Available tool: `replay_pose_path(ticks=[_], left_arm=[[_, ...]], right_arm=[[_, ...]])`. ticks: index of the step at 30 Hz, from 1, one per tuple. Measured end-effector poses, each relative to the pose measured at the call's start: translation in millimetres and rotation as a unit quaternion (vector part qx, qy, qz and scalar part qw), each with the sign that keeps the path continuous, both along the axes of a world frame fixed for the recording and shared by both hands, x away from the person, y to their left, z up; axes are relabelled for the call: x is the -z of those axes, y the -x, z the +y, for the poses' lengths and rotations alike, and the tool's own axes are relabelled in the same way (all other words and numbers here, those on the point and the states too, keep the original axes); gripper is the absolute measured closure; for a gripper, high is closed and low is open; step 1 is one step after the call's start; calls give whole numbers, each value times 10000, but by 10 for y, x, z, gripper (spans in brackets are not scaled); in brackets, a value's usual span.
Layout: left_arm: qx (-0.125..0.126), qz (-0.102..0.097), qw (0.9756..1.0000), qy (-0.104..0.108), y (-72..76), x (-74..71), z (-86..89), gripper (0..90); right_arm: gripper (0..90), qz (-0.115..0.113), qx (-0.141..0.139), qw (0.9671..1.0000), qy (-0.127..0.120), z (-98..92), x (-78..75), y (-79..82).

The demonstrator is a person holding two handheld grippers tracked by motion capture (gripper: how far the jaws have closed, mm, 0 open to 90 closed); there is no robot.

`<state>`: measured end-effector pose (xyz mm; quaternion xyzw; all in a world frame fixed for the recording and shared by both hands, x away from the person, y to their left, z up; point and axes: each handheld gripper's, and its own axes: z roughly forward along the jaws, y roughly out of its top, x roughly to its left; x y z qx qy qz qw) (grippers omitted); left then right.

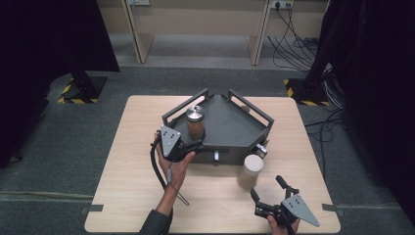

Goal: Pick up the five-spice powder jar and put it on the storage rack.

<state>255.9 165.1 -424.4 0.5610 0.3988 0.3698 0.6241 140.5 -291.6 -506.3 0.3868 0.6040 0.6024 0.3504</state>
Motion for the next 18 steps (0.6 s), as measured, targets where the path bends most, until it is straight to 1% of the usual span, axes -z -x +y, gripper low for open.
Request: replay_pose_path(ticks=[4,5,10,16,18], left_arm=[[37,-28,10000,33,112,75,24,3],[46,-34,10000,65,155,109,27,3],[139,-110,9998,79,325,257,53,3],[232,-172,9996,45,503,409,54,3],[257,-200,9995,1,558,449,49,3]], right_arm=[[7,1,-2,10000,-3,1,0,0],[7,1,2,10000,0,2,0,0],[7,5,-3,10000,13,5,-3,2],[7,5,-2,10000,9,4,-2,2],[7,1,-1,10000,8,4,-1,4]])
